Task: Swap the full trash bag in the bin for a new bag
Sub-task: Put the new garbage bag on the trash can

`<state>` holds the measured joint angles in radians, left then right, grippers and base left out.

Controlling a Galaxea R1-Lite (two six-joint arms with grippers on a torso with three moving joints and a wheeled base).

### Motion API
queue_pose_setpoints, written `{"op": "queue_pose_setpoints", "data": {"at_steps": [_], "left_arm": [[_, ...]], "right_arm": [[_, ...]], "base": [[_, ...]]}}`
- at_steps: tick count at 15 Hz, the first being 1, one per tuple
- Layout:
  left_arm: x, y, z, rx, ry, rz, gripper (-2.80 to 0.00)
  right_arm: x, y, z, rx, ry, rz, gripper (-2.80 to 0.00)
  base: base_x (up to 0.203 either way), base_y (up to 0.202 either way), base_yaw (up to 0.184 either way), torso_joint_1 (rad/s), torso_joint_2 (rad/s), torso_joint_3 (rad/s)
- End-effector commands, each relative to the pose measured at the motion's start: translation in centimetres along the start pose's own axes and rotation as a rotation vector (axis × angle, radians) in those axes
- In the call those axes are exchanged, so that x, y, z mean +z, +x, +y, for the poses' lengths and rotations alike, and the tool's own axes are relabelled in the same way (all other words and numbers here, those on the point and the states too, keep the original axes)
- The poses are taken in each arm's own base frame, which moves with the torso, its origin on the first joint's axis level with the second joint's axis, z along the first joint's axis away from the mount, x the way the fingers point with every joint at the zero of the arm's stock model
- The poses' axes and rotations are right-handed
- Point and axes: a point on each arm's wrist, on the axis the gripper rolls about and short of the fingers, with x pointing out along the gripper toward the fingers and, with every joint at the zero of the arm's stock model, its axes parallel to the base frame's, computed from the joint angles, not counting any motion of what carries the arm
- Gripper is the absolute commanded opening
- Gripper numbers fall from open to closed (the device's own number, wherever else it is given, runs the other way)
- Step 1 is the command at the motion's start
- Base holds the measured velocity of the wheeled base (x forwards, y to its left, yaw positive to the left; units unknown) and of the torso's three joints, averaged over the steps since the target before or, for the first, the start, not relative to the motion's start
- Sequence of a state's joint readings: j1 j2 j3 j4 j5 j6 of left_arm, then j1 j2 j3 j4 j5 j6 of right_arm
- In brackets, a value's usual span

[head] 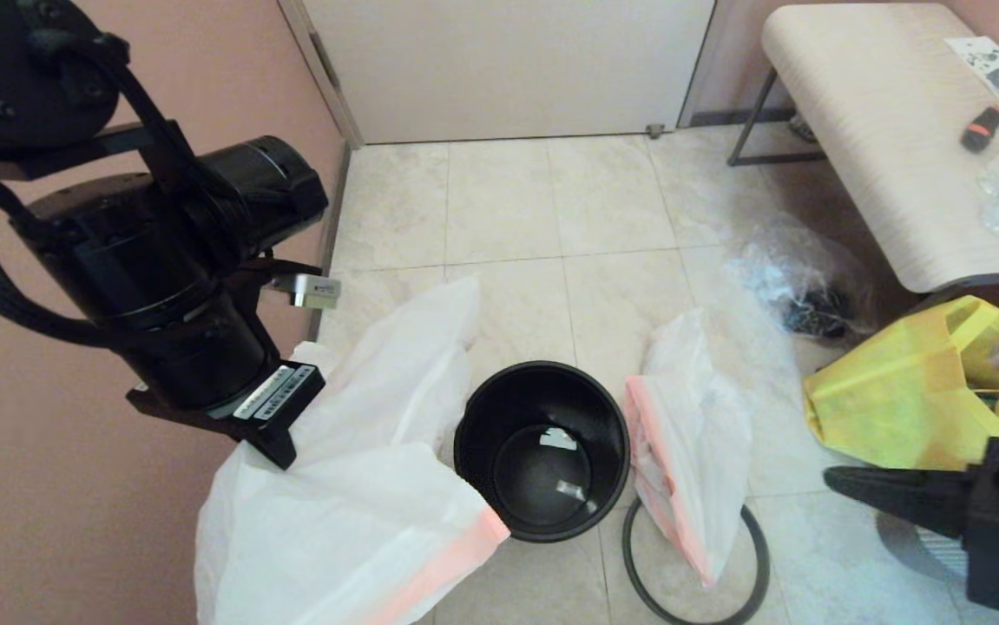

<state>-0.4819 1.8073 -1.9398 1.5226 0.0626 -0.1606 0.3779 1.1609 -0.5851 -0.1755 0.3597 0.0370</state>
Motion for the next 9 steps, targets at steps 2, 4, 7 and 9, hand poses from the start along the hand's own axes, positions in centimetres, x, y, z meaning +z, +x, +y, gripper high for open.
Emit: {"op": "queue_pose_setpoints", "data": {"at_steps": [2,4,7,9], "left_arm": [[-0.6,-0.6,0.2,-0.012,-0.006,-0.013,-2.80],[-0.8,-0.9,0.5,-0.041,-0.018,-0.019,-2.80],[-0.4,-1.0,1.3,-0.051,-0.055,-0.051,-2.80],[-0.3,-1.0,1.7,-0.059,-0.071,-0.067,-2.80]], "right_arm": [[-1.1,8.1,0.3,0.084,0.017,0.167,-2.80],[-2.1,12.1,1.2,0.106,-0.008,0.188,-2.80],[-3.3,15.6,3.1,0.156,-0.041,0.221,-2.80],[-3.3,17.1,3.7,0.174,-0.051,0.224,-2.80]], "base": [[0.000,0.000,0.000,0.000,0.00,0.000],[0.000,0.000,0.000,0.000,0.00,0.000],[0.000,0.000,0.000,0.000,0.00,0.000],[0.000,0.000,0.000,0.000,0.00,0.000]]}}
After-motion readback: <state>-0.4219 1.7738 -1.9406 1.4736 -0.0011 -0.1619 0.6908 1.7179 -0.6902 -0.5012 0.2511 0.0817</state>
